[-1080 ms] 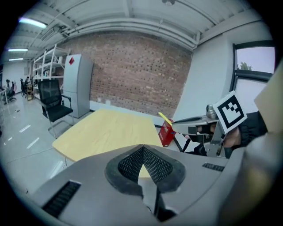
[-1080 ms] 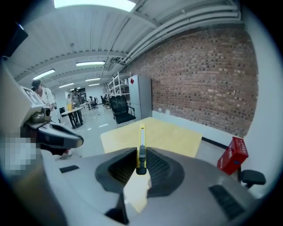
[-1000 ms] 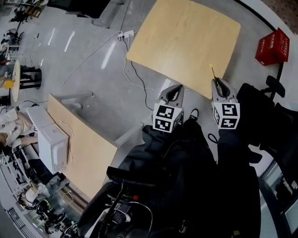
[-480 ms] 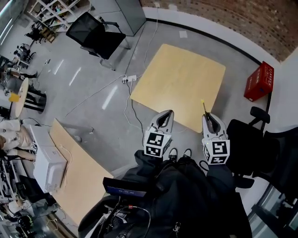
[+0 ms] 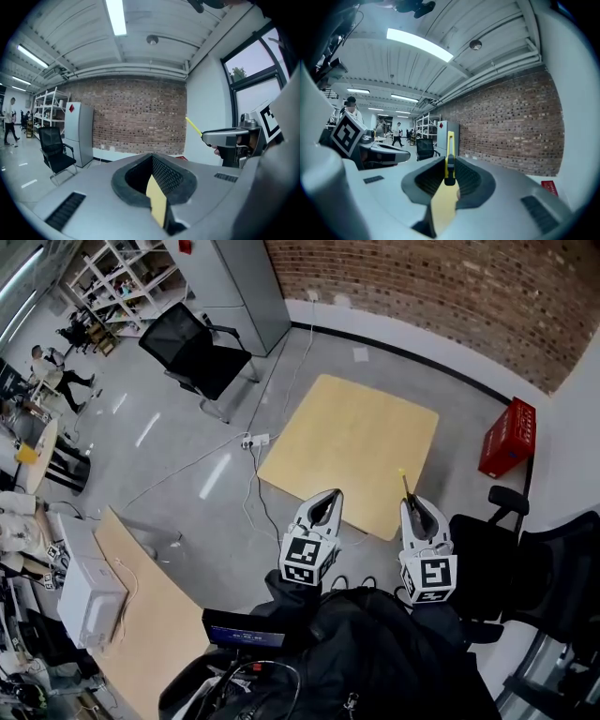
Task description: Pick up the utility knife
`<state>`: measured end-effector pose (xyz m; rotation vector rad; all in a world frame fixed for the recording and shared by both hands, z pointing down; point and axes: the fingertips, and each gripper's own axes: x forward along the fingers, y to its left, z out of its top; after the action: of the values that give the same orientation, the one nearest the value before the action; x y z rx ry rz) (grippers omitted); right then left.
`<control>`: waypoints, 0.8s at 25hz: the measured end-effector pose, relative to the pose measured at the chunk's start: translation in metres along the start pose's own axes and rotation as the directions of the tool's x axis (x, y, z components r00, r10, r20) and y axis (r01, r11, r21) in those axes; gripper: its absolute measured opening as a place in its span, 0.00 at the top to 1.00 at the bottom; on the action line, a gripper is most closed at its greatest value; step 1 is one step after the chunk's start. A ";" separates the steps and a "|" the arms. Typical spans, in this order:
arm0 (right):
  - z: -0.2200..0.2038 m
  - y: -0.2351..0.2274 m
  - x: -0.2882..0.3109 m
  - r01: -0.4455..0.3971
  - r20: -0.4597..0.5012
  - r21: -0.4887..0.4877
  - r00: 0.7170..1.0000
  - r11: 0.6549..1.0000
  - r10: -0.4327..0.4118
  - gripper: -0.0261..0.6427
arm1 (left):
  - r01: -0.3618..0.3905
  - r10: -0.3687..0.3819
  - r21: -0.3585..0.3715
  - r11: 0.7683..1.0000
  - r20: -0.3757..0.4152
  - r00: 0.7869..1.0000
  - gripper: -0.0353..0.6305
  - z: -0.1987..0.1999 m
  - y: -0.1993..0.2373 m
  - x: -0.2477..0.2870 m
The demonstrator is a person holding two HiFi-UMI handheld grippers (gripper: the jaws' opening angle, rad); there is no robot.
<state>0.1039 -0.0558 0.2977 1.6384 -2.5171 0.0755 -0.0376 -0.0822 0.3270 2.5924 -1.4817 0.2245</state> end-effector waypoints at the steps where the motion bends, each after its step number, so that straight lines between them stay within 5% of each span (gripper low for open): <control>1: 0.004 0.000 -0.002 0.002 0.013 -0.003 1.000 1.000 -0.002 0.86 | 0.003 -0.003 0.006 1.000 0.013 1.000 0.95 0.005 -0.002 0.000; 20: 0.054 -0.011 0.004 0.027 0.139 -0.061 0.990 0.998 -0.018 0.86 | 0.029 -0.035 0.053 0.998 0.121 0.992 0.95 0.051 -0.009 0.021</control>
<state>0.1073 -0.0699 0.2445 1.7022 -2.5711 -0.1221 -0.0165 -0.1061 0.2808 2.7129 -1.4897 0.1027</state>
